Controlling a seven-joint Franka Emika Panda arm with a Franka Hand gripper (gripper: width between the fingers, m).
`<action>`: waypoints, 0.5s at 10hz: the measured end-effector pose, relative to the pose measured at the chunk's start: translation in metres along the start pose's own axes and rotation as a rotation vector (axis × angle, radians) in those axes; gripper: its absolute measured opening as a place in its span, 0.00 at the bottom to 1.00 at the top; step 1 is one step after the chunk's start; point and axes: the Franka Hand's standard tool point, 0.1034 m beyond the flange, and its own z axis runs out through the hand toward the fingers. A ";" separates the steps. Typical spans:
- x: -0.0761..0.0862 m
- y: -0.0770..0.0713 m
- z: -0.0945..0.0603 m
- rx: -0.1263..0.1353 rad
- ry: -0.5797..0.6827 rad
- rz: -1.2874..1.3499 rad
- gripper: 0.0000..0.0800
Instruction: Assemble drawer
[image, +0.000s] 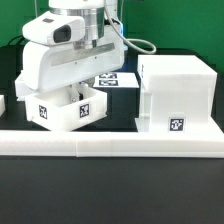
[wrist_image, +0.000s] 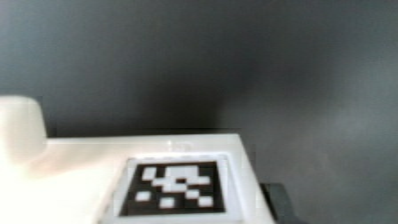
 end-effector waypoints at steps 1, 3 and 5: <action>-0.001 0.001 0.000 -0.001 -0.003 -0.059 0.05; 0.003 -0.001 0.005 -0.025 -0.016 -0.280 0.05; 0.008 -0.005 0.007 -0.030 -0.036 -0.468 0.05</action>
Offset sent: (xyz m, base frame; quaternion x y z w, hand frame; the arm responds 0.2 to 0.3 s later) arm 0.0033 0.0245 -0.0065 -0.0206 0.0086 -0.2767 0.9607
